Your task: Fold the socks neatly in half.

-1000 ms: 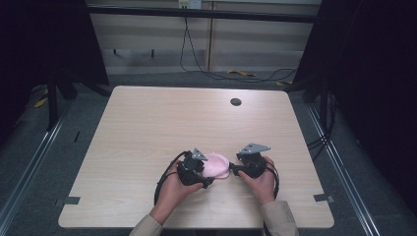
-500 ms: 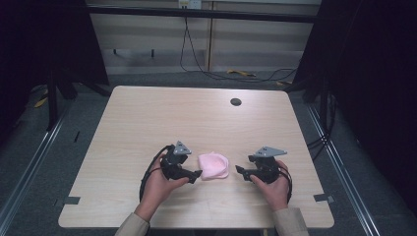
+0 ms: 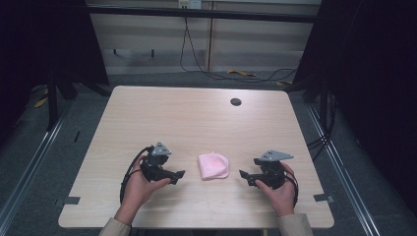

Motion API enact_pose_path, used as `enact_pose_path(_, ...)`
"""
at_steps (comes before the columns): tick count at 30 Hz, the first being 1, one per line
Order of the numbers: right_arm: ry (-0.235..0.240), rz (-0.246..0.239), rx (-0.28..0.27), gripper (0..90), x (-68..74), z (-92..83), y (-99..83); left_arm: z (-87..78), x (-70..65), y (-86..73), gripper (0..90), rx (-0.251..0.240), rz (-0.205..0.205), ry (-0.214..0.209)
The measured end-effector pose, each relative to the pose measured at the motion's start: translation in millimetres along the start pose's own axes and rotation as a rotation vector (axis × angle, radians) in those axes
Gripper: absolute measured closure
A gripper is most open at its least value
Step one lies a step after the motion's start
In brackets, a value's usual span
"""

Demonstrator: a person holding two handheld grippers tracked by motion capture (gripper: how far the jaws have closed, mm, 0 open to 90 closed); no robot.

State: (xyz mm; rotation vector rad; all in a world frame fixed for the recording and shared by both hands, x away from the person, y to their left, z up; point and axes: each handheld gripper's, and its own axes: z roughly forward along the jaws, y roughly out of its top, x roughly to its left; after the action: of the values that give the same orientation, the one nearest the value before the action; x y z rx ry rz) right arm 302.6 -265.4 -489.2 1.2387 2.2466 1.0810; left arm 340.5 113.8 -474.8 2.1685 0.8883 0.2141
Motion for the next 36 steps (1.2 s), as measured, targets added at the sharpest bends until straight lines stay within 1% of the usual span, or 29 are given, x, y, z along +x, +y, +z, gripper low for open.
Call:
enact_pose_path(3,0.007,-0.002,0.001,21.5,0.9,-1.0,0.0,-3.6,6.8,-6.9,15.5,0.003,-0.017,0.006)
enact_pose_path(4,0.011,-0.003,-0.001,21.3,0.9,-1.3,-0.1,-4.4,9.1,-9.4,15.5,0.005,-0.024,-0.001)
enact_pose_path(5,0.011,-0.005,0.001,20.7,0.8,-1.8,-0.2,-6.0,11.7,-11.4,15.5,0.006,-0.019,0.002)
enact_pose_path(8,0.01,-0.002,0.001,19.6,-0.7,-3.0,-0.8,-9.0,17.1,-17.0,15.5,-0.005,-0.028,-0.005)
enact_pose_path(9,0.01,0.009,0.003,19.5,-1.4,-3.5,-1.4,-9.7,18.6,-18.2,15.5,-0.008,-0.026,-0.005)
enact_pose_path(10,0.012,0.008,0.005,19.0,-2.3,-4.0,-2.1,-10.6,19.7,-19.2,15.5,-0.005,-0.026,-0.005)
enact_pose_path(11,0.016,0.013,0.01,18.3,-2.7,-4.8,-2.9,-10.4,21.1,-20.3,15.5,-0.012,-0.02,-0.008)
enact_pose_path(12,0.021,0.016,0.011,17.9,-3.4,-5.4,-3.9,-11.1,22.2,-21.0,15.4,-0.005,-0.016,0.0)
enact_pose_path(14,0.017,0.01,0.018,17.9,-4.2,-7.2,-5.2,-11.3,24.0,-22.1,15.4,-0.011,-0.028,-0.004)
enact_pose_path(16,0.012,0.006,0.022,17.9,-5.1,-8.9,-6.5,-11.6,26.0,-23.6,15.4,-0.01,-0.022,-0.009)
enact_pose_path(18,0.02,0.013,0.025,17.9,-6.6,-10.9,-8.2,-12.0,27.9,-25.6,15.4,-0.01,-0.016,-0.015)
enact_pose_path(22,0.029,0.013,0.035,17.9,-9.3,-14.5,-12.1,-14.8,33.5,-29.6,15.4,-0.005,-0.014,-0.007)
enact_pose_path(23,0.032,0.008,0.033,17.8,-10.4,-14.9,-12.8,-15.6,34.6,-30.5,15.4,-0.006,-0.015,-0.01)
enact_pose_path(24,0.03,0.012,0.034,17.9,-11.0,-16.1,-13.7,-16.8,35.9,-31.3,15.4,-0.005,-0.011,-0.008)
enact_pose_path(25,0.026,0.015,0.036,17.9,-11.4,-17.3,-14.6,-17.6,36.7,-32.3,15.4,-0.01,-0.018,-0.01)
enact_pose_path(27,0.015,0.018,0.035,17.9,-12.9,-19.4,-16.3,-19.7,39.0,-33.8,15.4,-0.017,-0.014,-0.017)
enact_pose_path(28,0.016,0.023,0.034,17.9,-14.2,-20.9,-17.6,-20.4,40.3,-34.1,15.4,-0.02,-0.008,-0.015)
enact_pose_path(31,0.015,0.027,0.035,17.9,-17.2,-23.8,-21.3,-22.4,43.8,-36.4,15.4,-0.031,-0.028,-0.026)
enact_pose_path(32,0.013,0.028,0.035,17.9,-18.5,-25.0,-22.6,-23.1,45.5,-37.2,15.4,-0.029,-0.022,-0.015)
enact_pose_path(35,0.015,0.034,0.035,17.9,-22.5,-29.4,-26.0,-25.2,49.5,-40.8,15.4,-0.041,-0.042,-0.018)
enact_pose_path(36,0.013,0.041,0.035,17.9,-23.5,-30.9,-27.0,-25.8,50.2,-42.2,15.4,-0.046,-0.047,-0.013)
